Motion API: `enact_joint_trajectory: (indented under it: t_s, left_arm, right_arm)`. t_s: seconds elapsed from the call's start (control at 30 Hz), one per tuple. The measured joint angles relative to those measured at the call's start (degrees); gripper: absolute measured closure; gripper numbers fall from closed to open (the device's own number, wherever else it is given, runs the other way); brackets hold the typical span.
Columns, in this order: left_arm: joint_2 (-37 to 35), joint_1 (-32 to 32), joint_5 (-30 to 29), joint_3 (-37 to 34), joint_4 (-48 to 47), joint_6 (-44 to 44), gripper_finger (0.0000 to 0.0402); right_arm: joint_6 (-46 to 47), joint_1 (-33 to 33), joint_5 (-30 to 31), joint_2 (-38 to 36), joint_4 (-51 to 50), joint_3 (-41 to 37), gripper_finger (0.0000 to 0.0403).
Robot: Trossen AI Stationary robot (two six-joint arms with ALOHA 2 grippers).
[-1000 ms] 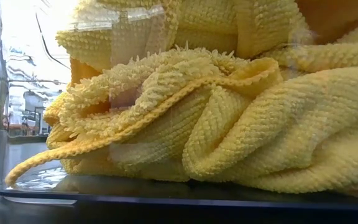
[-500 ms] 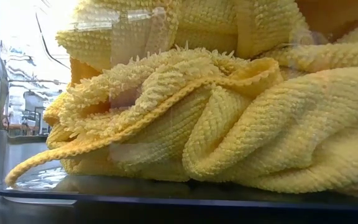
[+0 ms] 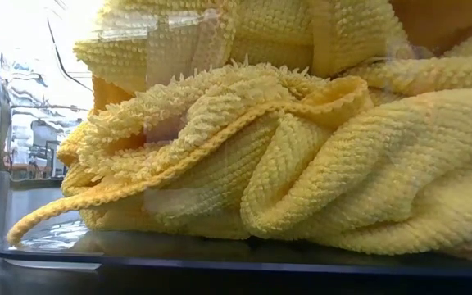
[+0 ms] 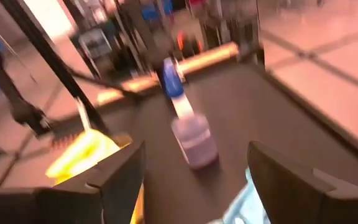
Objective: Sort microfiber towel by color & place in baskets
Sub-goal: Return to Home Position
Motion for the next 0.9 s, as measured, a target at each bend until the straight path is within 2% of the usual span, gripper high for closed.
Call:
enact_joint_trajectory:
  t_s: [0.17, 0.33, 0.7, 0.83, 0.9]
  left_arm:
    - [-7.34, 0.0, -2.44, -8.92, 4.53, -2.53, 0.0049]
    - [-15.37, 0.0, -2.6, -23.59, 11.23, -5.47, 0.0049]
    - [-30.24, 0.0, 1.16, -54.99, 33.58, -12.3, 0.0049]
    - [-32.76, -0.05, 2.32, -63.92, 40.41, -13.25, 0.005]
    - [-33.52, -0.02, 2.98, -67.55, 43.38, -14.75, 0.005]
  right_arm:
    - [-3.16, 0.17, -0.06, -6.77, 0.12, -0.02, 0.0136]
    - [-5.79, 0.17, 0.05, -12.7, -0.71, -1.72, 0.0143]
    - [5.7, 0.12, 1.67, -31.68, 0.15, -18.25, 0.0161]
    - [8.11, 0.04, 1.74, -31.01, -1.89, -22.68, 0.0159]
    - [7.76, 0.01, 0.36, -30.87, 3.03, -25.14, 0.0159]
